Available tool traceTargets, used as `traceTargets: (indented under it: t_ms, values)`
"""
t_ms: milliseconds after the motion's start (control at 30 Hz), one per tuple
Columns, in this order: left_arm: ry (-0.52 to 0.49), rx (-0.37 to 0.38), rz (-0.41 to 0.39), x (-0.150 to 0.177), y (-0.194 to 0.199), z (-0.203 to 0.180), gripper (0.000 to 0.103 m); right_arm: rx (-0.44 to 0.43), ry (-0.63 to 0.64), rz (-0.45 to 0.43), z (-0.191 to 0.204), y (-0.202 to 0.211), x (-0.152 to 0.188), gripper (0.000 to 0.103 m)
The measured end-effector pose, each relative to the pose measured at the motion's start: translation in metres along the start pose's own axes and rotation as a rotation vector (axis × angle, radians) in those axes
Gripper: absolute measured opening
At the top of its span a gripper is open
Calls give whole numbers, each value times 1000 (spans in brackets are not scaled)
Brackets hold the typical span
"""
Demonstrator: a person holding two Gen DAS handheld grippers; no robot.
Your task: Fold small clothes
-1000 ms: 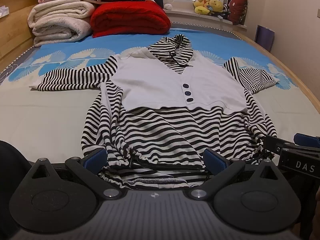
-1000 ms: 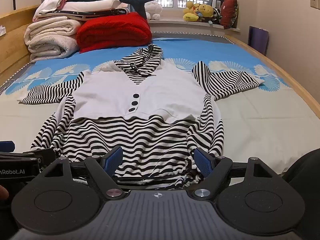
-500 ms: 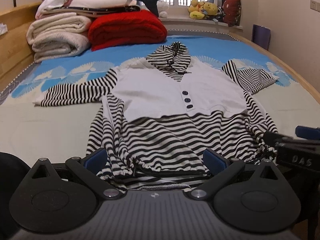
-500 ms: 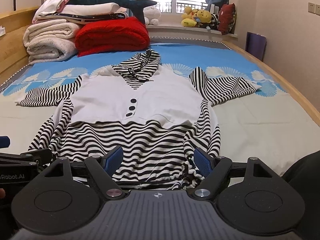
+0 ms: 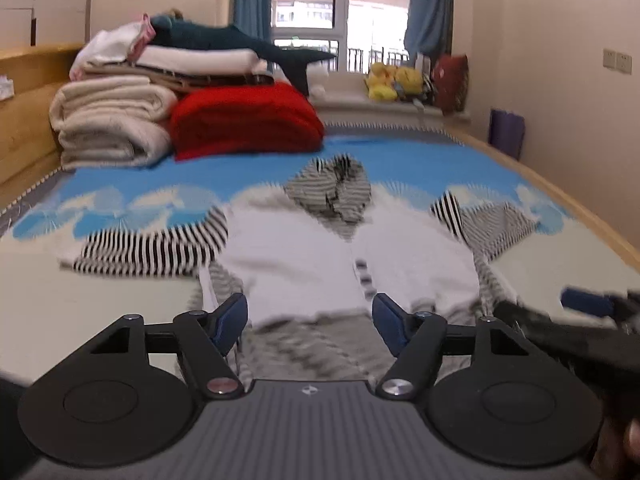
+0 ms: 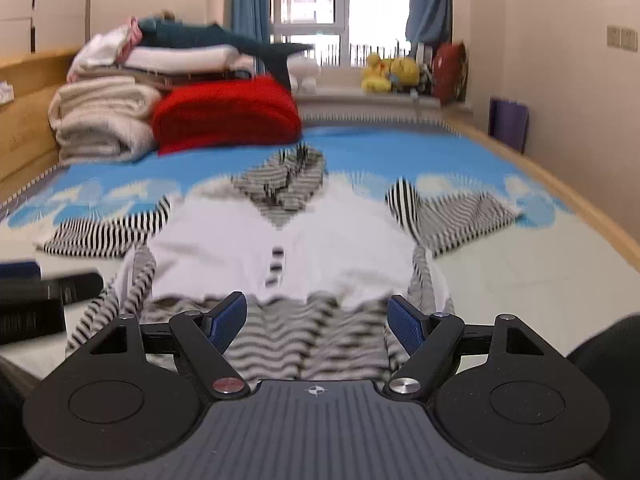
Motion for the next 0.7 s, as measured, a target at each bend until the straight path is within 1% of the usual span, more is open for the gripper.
traceTargets:
  t_ms: [67, 167, 200, 233, 300, 367, 400, 433, 500, 567, 600, 633, 667, 700]
  values:
    - [4, 3, -12, -24, -9, 12, 73, -2, -13, -20, 0, 0, -11, 79]
    - [22, -3, -35, -62, -35, 37, 68, 12, -23, -39, -4, -5, -30, 79]
    - [32, -7, -46, -76, -48, 49, 65, 17, -28, -42, -6, -7, -37, 79]
    - [36, -13, -54, -88, -61, 61, 62, 18, -35, -41, -8, -10, -44, 79]
    - [25, -41, -56, -110, -91, 87, 52, 18, -45, -37, -10, -19, -58, 79]
    - [21, -78, -41, -128, -129, 118, 46, 17, -44, -47, -11, -28, -74, 79]
    - [23, -96, -27, -133, -149, 134, 43, 18, -36, -54, -11, -33, -82, 79]
    - [27, -112, -17, -136, -165, 148, 43, 22, -27, -58, -11, -38, -88, 79]
    - [59, -154, 6, -129, -198, 182, 43, 22, -15, -60, -10, -50, -103, 79]
    - [128, -181, 52, -107, -229, 218, 42, 7, -8, -47, -6, -67, -116, 79]
    - [172, -190, 95, -92, -243, 236, 39, 0, 5, -38, -3, -77, -121, 79]
    - [241, -207, 169, -75, -260, 257, 37, -10, 23, -24, 3, -89, -126, 79]
    - [299, -228, 206, -65, -271, 277, 36, -24, 37, -10, 8, -101, -131, 74]
    - [338, -254, 221, -56, -279, 293, 36, -41, 46, 2, 14, -110, -135, 66]
Point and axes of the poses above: each gripper's, at about its wrist camera, not at the fingertips, and y roughly against the way its jaws point, z to its left, x to its underside, the point moved 6 cm from there along -y, roughly the way its jaws point, and after that the axes turned 10 degrees about -y, right-handed, at the moved point
